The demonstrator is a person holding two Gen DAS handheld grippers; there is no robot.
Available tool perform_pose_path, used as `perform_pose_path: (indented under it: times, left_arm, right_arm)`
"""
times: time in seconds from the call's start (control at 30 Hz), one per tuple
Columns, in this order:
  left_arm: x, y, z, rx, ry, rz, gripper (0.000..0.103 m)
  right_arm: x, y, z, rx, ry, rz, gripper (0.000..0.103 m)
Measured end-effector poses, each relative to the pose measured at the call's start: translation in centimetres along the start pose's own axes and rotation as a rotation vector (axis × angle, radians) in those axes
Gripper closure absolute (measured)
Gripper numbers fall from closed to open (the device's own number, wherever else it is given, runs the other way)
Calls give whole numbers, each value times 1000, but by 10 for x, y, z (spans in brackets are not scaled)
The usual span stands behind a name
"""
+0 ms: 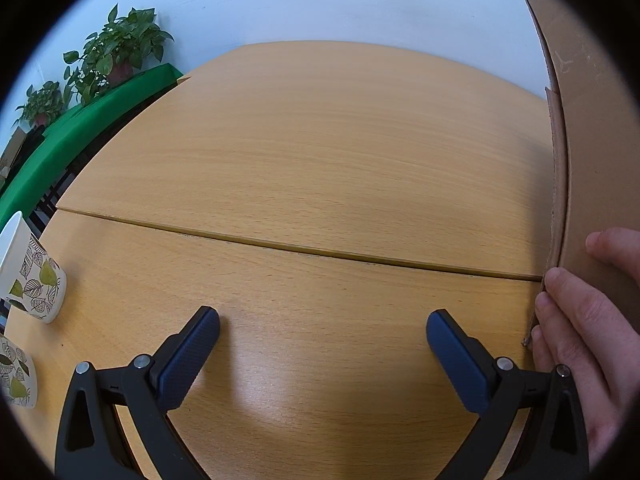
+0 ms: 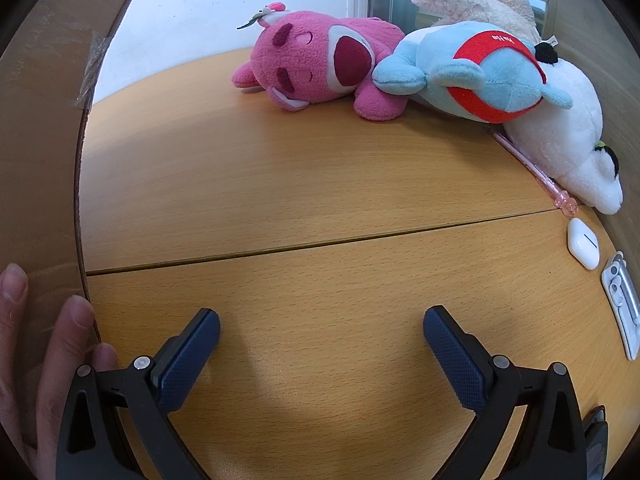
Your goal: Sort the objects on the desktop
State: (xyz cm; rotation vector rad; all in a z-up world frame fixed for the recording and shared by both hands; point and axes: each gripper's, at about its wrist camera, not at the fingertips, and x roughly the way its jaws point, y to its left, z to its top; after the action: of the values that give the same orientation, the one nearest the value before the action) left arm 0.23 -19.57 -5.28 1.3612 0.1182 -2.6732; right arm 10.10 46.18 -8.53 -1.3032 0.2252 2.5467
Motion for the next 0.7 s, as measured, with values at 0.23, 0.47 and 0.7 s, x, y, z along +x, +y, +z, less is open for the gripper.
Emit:
perform_pose_path:
  times: [0.23, 0.47, 0.7]
  left_arm:
    - [2, 15, 3, -87, 0, 64, 0]
    - [1, 17, 2, -85, 0, 61, 0]
    - [0, 17, 1, -90, -1, 67, 0]
  right_arm:
    - [-1, 0, 0, 1, 0, -1, 0]
    - [0, 0, 0, 3, 0, -3, 0]
    - [0, 1, 0, 4, 0, -3, 0]
